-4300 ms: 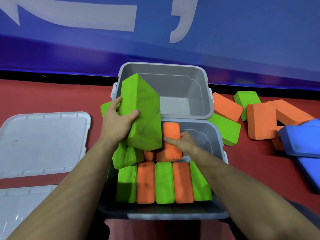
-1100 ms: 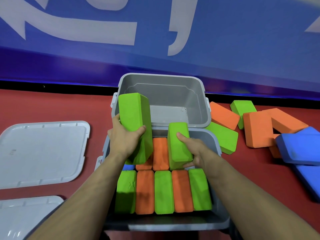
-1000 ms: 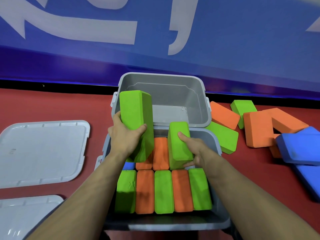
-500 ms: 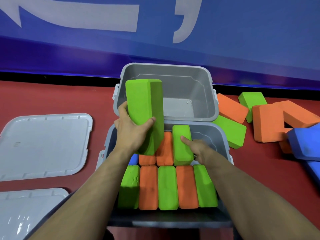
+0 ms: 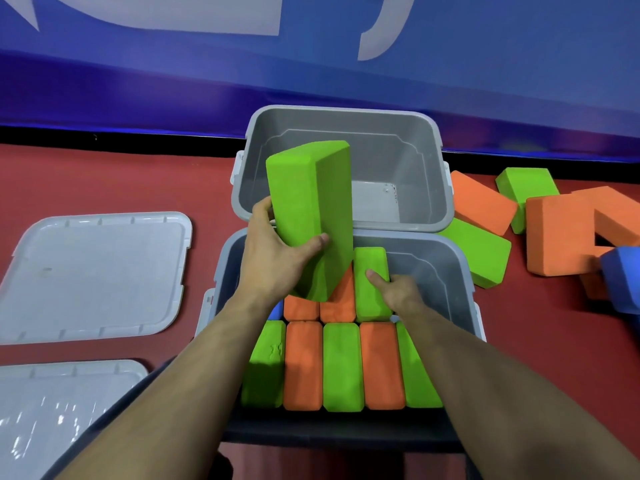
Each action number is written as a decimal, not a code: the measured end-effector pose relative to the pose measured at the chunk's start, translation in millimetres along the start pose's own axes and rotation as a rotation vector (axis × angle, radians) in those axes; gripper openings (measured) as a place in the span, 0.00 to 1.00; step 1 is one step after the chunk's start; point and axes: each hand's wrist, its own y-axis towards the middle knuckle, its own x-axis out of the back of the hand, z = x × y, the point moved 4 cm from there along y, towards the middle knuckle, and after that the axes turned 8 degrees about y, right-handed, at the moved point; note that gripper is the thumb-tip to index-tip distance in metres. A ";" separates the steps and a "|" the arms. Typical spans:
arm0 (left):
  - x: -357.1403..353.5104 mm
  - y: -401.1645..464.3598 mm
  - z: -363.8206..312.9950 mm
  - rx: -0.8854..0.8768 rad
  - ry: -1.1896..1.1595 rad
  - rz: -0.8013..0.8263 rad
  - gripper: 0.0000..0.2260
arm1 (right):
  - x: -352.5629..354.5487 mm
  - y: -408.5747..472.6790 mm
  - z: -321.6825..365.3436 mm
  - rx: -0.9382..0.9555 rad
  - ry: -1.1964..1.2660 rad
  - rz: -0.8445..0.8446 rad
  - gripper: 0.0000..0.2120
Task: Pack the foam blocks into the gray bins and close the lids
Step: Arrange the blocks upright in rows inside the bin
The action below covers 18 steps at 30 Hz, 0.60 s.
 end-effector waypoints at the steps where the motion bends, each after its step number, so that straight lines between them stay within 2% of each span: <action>1: 0.3 0.0 -0.5 -0.005 0.000 -0.002 0.39 | -0.9 -0.5 -2.1 0.008 -0.006 -0.008 0.27; 5: 1.5 -1.3 -6.7 -0.012 -0.009 0.004 0.37 | -0.6 -3.0 -4.3 0.004 -0.089 -0.020 0.31; 9: -2.1 -2.5 -9.3 -0.035 0.006 0.029 0.39 | 3.2 -17.4 7.2 -0.041 -0.125 -0.037 0.33; 11: -5.7 -1.6 -9.7 -0.045 0.026 0.032 0.41 | 19.1 -27.3 31.4 -0.038 -0.001 -0.177 0.31; 13: -9.5 -1.2 -12.6 -0.063 0.058 0.026 0.42 | 41.3 -45.3 68.0 -0.005 0.291 -0.268 0.28; 15: -14.0 -2.7 -18.2 -0.099 0.099 0.018 0.41 | 55.3 -79.1 109.6 0.027 0.568 -0.108 0.30; 18: -27.3 -14.1 -32.1 -0.207 0.155 0.054 0.39 | 66.6 -135.7 149.1 0.080 0.551 0.207 0.41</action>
